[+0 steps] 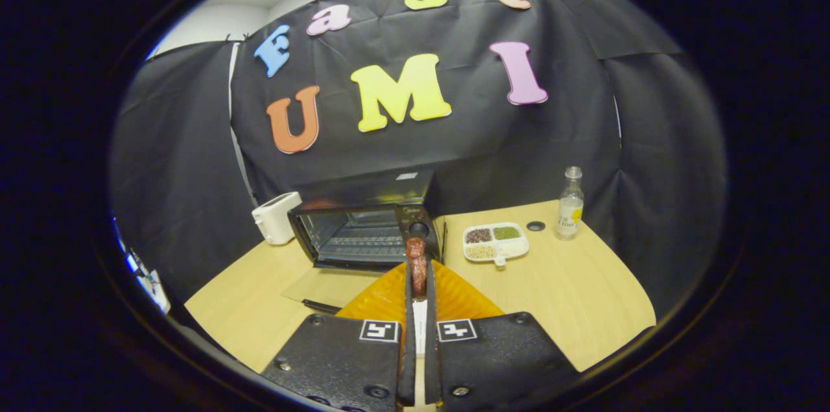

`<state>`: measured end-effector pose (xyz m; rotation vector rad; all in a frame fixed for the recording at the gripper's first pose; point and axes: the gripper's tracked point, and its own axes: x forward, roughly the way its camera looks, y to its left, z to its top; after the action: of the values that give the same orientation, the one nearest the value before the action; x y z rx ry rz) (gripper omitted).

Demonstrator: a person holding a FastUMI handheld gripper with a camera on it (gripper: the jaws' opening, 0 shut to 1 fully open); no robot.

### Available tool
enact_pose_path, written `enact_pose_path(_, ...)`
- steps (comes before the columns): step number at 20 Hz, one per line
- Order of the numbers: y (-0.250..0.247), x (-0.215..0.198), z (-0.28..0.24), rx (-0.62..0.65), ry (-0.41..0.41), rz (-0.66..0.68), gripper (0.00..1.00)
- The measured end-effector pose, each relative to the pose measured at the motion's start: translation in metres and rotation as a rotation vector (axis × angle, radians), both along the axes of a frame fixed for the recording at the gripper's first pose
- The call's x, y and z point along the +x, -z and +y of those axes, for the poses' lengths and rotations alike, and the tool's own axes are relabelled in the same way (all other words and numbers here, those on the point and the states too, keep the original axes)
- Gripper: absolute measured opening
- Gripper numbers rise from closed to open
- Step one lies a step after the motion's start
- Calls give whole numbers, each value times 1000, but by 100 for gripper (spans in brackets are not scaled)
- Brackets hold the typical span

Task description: Open the toaster oven, put the food inside, and close the toaster oven door.

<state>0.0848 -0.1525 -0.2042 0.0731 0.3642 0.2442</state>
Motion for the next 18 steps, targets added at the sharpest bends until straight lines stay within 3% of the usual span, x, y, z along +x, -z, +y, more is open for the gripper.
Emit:
enact_pose_path(7,-14,-7,72,-66,-18,-78,9)
enact_pose_path(13,15,0,146,-135,-79,-79,9)
enact_pose_path(15,30,9,167,-104,-99,-50,9)
enact_pose_path(18,53,29,190,45,-107,47,9)
